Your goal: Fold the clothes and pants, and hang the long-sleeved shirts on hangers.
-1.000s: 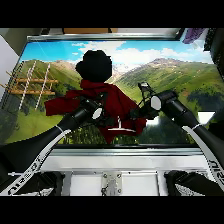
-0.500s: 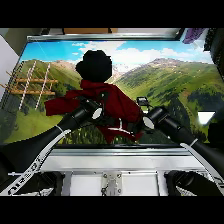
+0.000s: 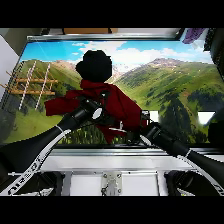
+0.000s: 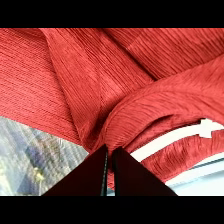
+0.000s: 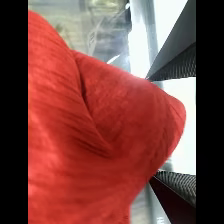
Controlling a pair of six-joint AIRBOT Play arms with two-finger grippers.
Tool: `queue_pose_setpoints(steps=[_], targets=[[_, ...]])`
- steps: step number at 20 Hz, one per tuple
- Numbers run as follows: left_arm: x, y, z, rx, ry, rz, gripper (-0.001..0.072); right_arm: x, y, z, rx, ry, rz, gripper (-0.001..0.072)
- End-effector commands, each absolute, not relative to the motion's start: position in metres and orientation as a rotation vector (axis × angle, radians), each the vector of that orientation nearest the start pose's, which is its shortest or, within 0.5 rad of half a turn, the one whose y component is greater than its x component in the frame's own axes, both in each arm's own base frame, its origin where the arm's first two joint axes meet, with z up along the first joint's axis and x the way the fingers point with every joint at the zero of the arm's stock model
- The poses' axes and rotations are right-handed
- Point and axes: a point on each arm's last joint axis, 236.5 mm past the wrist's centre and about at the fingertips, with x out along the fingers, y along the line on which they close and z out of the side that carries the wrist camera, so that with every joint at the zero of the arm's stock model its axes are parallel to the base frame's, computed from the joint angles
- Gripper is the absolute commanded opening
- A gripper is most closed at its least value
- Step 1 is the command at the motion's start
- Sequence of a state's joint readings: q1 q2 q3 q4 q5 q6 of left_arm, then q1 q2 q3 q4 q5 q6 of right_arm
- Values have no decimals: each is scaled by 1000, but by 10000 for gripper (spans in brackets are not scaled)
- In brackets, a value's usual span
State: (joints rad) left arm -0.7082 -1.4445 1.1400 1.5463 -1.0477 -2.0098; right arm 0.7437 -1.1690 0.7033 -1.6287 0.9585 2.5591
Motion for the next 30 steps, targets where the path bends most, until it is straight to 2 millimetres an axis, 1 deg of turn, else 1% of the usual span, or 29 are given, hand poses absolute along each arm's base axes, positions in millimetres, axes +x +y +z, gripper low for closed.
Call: queue_pose_setpoints(steps=[1, 2, 3, 5, 6, 7, 8, 9, 10, 11, 12, 13, 14, 15, 16, 17, 18, 19, 20, 21, 22, 23, 24, 25, 26, 27, 28, 29, 30], targets=[[298, -263, -57, 97, 1390, -309, 20, 228, 179, -99, 230, 1388, -165, 537], [297, -262, -57, 99, 1392, -308, 20, 228, 170, -99, 192, 1388, -184, 427], [297, -262, -57, 109, 1393, -314, 19, 226, 159, -99, 144, 1389, -210, 408], [295, -260, -57, 131, 1399, -326, 20, 230, 141, -96, 55, 1365, -246, 403], [293, -259, -56, 143, 1402, -331, 19, 234, 135, -95, 21, 1349, -243, 364], [292, -258, -52, 150, 1398, -339, 19, 239, 131, -94, -16, 1342, -226, 178], [292, -257, -45, 156, 1384, -352, 19, 243, 127, -90, -51, 1339, -197, 25], [295, -257, -32, 165, 1349, -373, 20, 252, 123, -82, -83, 1326, -160, 21], [299, -257, -11, 163, 1310, -398, 20, 265, 119, -65, -119, 1299, -107, 20], [306, -257, 21, 149, 1252, -422, 19, 282, 114, -35, -145, 1249, -55, 21], [313, -258, 59, 126, 1181, -445, 19, 298, 109, 6, -148, 1185, -18, 21], [319, -261, 107, 90, 1086, -477, 19, 312, 105, 60, -121, 1099, 18, 20], [321, -264, 158, 46, 986, -509, 19, 321, 101, 119, -83, 995, 43, 20], [320, -268, 215, 1, 859, -551, 19, 324, 95, 187, -39, 865, 62, 19], [314, -271, 269, -40, 735, -596, 19, 320, 90, 250, 4, 733, 86, 20], [303, -276, 325, -84, 604, -651, 18, 311, 86, 315, 52, 587, 116, 19], [289, -279, 372, -122, 492, -703, 18, 296, 83, 373, 113, 453, 152, 19], [272, -282, 417, -158, 383, -762, 19, 279, 78, 418, 160, 348, 183, 20], [255, -286, 454, -175, 281, -819, 18, 262, 76, 456, 185, 250, 222, 19], [241, -290, 482, -183, 199, -868, 18, 249, 75, 483, 209, 174, 256, 19], [231, -293, 506, -192, 125, -902, 18, 239, 75, 505, 228, 109, 284, 19], [224, -294, 527, -198, 49, -919, 18, 234, 77, 515, 242, 76, 306, 19], [224, -294, 541, -205, -9, -915, 18, 233, 79, 518, 248, 66, 315, 19], [227, -293, 549, -208, -59, -899, 18, 234, 79, 516, 249, 75, 314, 19], [233, -292, 551, -219, -85, -878, 18, 239, 81, 511, 249, 95, 310, 19], [244, -289, 545, -244, -74, -851, 18, 246, 85, 504, 242, 121, 305, 19], [259, -285, 530, -259, -29, -812, 18, 257, 87, 492, 223, 163, 288, 19], [280, -278, 508, -266, 42, -752, 18, 269, 91, 477, 186, 220, 274, 19], [301, -271, 479, -254, 129, -691, 18, 284, 93, 455, 125, 293, 251, 19]])
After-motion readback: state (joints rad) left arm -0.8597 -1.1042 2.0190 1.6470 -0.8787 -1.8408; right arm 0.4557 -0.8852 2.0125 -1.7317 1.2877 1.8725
